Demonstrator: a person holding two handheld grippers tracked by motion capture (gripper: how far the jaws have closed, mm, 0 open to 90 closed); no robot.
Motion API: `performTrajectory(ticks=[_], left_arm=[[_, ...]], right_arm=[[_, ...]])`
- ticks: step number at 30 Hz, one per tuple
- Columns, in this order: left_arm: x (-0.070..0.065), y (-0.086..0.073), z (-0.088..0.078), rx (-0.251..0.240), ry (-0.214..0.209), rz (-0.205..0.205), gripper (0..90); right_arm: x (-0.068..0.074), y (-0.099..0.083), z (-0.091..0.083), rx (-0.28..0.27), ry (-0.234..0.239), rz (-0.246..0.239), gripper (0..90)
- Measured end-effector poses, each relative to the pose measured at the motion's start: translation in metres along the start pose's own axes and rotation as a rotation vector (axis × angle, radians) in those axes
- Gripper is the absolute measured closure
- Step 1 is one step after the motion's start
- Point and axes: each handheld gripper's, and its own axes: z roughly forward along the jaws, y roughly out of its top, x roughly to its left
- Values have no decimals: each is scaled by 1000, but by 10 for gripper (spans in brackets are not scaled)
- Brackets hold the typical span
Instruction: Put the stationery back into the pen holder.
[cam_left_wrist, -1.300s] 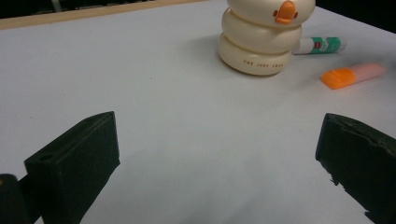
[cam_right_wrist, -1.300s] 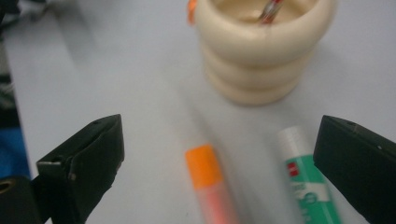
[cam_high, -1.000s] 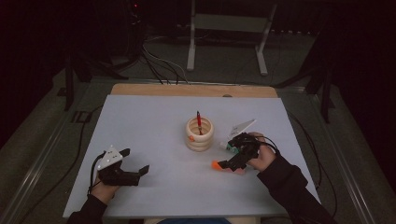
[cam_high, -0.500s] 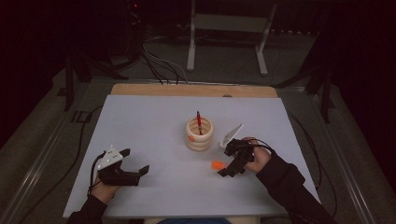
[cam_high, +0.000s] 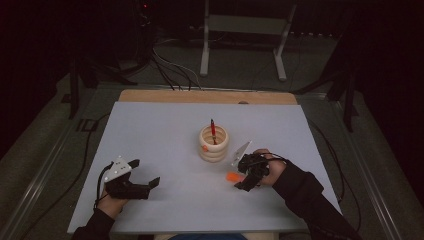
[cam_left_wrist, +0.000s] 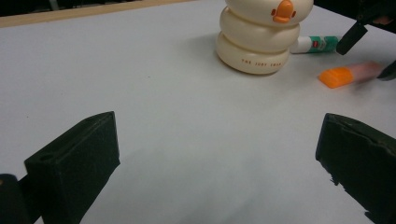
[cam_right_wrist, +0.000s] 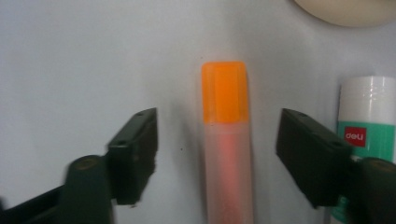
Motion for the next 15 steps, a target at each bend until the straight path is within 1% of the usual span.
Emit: performTrajectory(ticks=[1, 2, 5, 6, 7, 8, 9, 12, 15], left_arm=[[0, 0, 0, -1, 1, 0, 3], [0, 0, 0, -1, 2, -1, 3], [0, 0, -1, -1, 2, -1, 3], [0, 0, -1, -1, 1, 0, 3], [0, 0, 0, -1, 0, 1, 3], [0, 0, 0, -1, 0, 1, 3], [0, 0, 0, -1, 0, 1, 3], [0, 0, 0, -1, -1, 1, 3], [0, 0, -1, -1, -1, 2, 3]], right_arm=[[-1, 1, 1, 5, -4, -19, 359], [0, 2, 2, 14, -8, -25, 390], [-1, 5, 5, 42, -14, -34, 423], [-1, 6, 6, 49, -19, -47, 446], [-1, 7, 7, 61, -20, -45, 456], [-1, 8, 8, 69, -19, -60, 469], [-1, 9, 9, 78, -18, -57, 484], [-1, 11, 12, 97, -21, -72, 517], [-1, 12, 13, 104, -20, -77, 528]])
